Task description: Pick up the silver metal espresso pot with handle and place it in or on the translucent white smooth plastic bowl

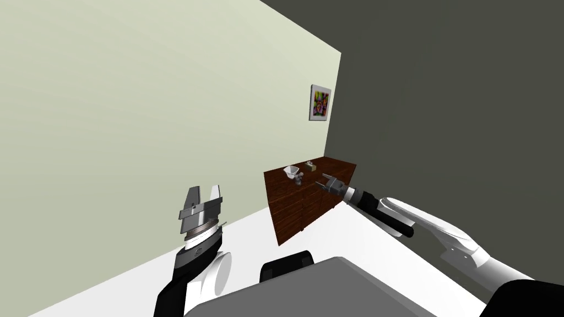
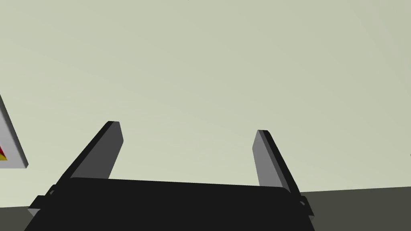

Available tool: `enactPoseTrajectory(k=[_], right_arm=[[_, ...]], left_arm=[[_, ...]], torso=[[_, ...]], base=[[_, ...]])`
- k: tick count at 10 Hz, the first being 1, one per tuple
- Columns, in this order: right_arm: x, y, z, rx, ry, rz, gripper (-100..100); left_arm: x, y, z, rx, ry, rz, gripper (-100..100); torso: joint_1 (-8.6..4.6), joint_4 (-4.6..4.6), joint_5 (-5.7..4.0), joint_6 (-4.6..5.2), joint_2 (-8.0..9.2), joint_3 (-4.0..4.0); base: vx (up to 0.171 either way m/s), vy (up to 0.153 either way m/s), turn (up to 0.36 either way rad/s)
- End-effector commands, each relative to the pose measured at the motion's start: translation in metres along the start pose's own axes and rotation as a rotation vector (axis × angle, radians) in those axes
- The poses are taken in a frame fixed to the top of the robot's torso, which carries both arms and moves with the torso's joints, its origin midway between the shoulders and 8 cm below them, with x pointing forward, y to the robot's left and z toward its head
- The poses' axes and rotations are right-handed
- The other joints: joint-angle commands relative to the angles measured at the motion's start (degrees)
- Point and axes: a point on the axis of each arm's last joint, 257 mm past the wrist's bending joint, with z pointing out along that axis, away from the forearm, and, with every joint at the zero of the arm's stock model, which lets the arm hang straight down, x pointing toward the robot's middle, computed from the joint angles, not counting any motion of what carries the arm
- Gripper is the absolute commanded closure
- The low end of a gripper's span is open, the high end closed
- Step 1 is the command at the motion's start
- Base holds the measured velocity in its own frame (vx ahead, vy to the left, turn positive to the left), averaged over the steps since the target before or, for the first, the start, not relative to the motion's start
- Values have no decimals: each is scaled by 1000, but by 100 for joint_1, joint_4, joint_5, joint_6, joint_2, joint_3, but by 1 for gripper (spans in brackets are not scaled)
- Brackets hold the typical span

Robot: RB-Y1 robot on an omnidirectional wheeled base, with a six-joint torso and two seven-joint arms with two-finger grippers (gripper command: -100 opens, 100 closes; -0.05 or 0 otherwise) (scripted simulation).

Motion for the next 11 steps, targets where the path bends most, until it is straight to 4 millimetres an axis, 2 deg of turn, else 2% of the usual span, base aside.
enactPoseTrajectory(k=[1, 2, 3, 5, 6, 8, 9, 11], right_arm=[[9, -8, -1, -12, 49, -88, -100], [17, -16, -3, -17, 86, -157, -100], [16, -16, -2, -28, 93, -170, -100], [32, -32, -5, -46, 169, -314, -100], [32, -32, -4, -56, 176, -330, -100], [46, -50, -9, -81, 252, -477, -100], [46, -50, -9, -86, 256, -489, -100], [58, -69, -14, -117, 330, -637, -100]], left_arm=[[0, 0, 0, 0, 0, 0, 0], [0, 0, 0, 0, 0, 0, 0], [0, 0, 0, 0, 0, 0, 0], [0, 0, 0, 0, 0, 0, 0], [0, 0, 0, 0, 0, 0, 0], [0, 0, 0, 0, 0, 0, 0], [0, 0, 0, 0, 0, 0, 0], [0, 0, 0, 0, 0, 0, 0]], torso=[[0, 0, 0, 0, 0, 0], [3, 0, 0, -1, -1, 0], [12, 0, 2, -2, -1, -1], [3, -1, 1, -1, -5, -3], [9, -2, 1, -1, -9, -5], [8, -2, 1, -1, -8, -5], [13, -3, 2, -1, -12, -7], [3, -2, 0, -1, -9, -5]], base=[[1, 52, 60], [-2, 84, 97], [4, 60, 30], [21, 61, 86], [22, 55, 28], [25, 74, 90], [26, 52, 33], [29, 52, 86]])
